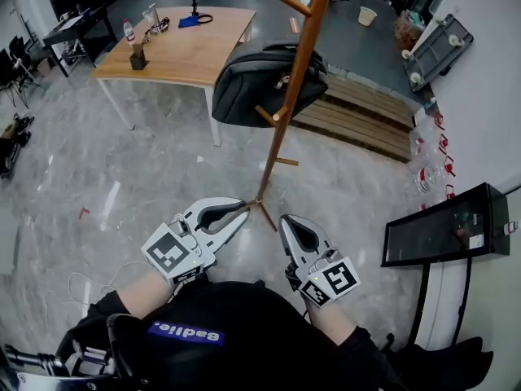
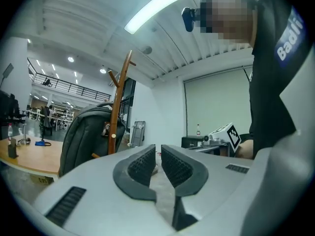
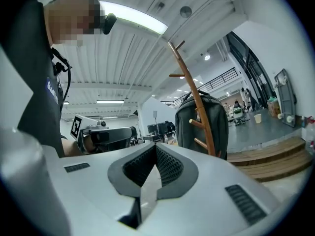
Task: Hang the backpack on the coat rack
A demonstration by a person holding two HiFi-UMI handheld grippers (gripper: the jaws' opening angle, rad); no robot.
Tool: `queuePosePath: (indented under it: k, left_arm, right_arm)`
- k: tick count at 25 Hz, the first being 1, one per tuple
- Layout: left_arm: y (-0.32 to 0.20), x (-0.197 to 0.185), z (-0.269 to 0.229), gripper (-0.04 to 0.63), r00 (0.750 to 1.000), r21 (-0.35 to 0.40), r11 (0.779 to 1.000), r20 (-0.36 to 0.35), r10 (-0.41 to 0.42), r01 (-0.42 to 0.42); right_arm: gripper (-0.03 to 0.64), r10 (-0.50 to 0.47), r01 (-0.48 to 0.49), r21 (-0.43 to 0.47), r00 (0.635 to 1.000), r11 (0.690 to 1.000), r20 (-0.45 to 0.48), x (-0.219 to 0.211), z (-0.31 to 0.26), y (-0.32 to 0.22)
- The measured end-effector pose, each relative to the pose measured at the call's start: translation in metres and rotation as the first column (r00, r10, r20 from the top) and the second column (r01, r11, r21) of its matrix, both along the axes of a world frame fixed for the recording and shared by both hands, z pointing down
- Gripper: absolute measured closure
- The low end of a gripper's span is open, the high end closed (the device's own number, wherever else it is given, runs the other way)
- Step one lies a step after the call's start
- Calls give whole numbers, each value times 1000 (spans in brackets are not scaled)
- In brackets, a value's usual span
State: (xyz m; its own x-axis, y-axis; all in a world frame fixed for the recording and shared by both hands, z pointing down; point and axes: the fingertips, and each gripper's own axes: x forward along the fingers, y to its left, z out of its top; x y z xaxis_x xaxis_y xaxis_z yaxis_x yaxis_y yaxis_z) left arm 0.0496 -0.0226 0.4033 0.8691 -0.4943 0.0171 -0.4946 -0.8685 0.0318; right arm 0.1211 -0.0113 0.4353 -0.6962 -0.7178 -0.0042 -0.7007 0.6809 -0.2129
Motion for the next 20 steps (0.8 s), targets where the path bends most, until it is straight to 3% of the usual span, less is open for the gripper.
queuePosePath:
  k: [5,12,20]
  left_arm:
    - [23,-13,-3,584,997,-8,998,-48,54,-55]
    - [33,-45,9,586,995,-47,995,-55,82,-85]
    - [42,-50,9,586,991,-44,992,-63,116,-118]
  right_arm:
    - [620,26,-26,9,1000,1000,4,-21,-5,17]
    - [620,28,-27,29,999,999,-25,-53,-8,25]
    - [620,41,-40,18,998,999,-48,-65,-4,35]
